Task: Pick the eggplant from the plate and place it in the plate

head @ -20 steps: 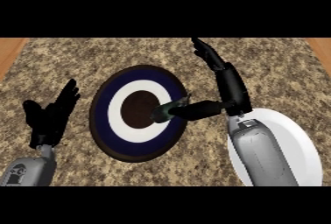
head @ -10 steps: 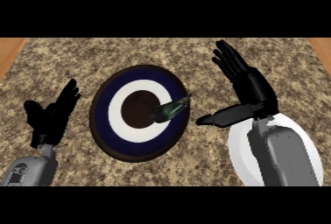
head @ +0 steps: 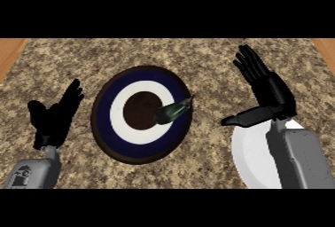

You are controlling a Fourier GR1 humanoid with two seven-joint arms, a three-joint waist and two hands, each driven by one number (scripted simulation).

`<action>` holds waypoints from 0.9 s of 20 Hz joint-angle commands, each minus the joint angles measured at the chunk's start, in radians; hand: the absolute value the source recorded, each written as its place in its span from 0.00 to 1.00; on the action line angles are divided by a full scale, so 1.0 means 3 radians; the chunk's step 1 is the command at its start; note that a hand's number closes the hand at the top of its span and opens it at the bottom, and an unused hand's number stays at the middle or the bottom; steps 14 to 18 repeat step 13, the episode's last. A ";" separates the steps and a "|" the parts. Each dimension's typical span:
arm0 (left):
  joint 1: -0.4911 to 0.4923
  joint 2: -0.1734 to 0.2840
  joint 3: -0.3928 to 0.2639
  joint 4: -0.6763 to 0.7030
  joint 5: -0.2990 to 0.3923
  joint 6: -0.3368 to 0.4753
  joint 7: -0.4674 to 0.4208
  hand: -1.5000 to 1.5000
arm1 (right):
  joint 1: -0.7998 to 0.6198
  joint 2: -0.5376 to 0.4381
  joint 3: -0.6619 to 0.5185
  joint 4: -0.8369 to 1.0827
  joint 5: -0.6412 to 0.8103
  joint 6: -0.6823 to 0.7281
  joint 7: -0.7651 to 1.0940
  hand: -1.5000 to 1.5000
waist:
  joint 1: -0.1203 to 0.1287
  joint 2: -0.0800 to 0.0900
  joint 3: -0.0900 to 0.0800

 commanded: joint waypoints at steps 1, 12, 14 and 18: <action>0.0129 -0.0020 0.0079 -0.0030 -0.0031 -0.0077 -0.0110 0.50 | -0.0130 -0.0070 -0.0115 0.0168 0.0029 -0.0018 -0.0037 0.00 | 0.0004 -0.0001 -0.0001; -0.0023 0.0003 0.0256 0.0121 0.0012 -0.0232 -0.0056 0.50 | -0.0060 -0.0456 -0.0307 0.0764 0.0161 0.0376 -0.0531 0.00 | 0.0005 0.0001 0.0000; 0.0114 -0.0131 0.0076 -0.0069 -0.0143 -0.0117 -0.0025 0.50 | -0.0239 -0.0435 -0.0313 0.0917 0.0134 0.0367 -0.0436 0.00 | 0.0012 0.0001 0.0000; 0.0114 -0.0131 0.0076 -0.0069 -0.0143 -0.0117 -0.0025 0.50 | -0.0239 -0.0435 -0.0313 0.0917 0.0134 0.0367 -0.0436 0.00 | 0.0012 0.0001 0.0000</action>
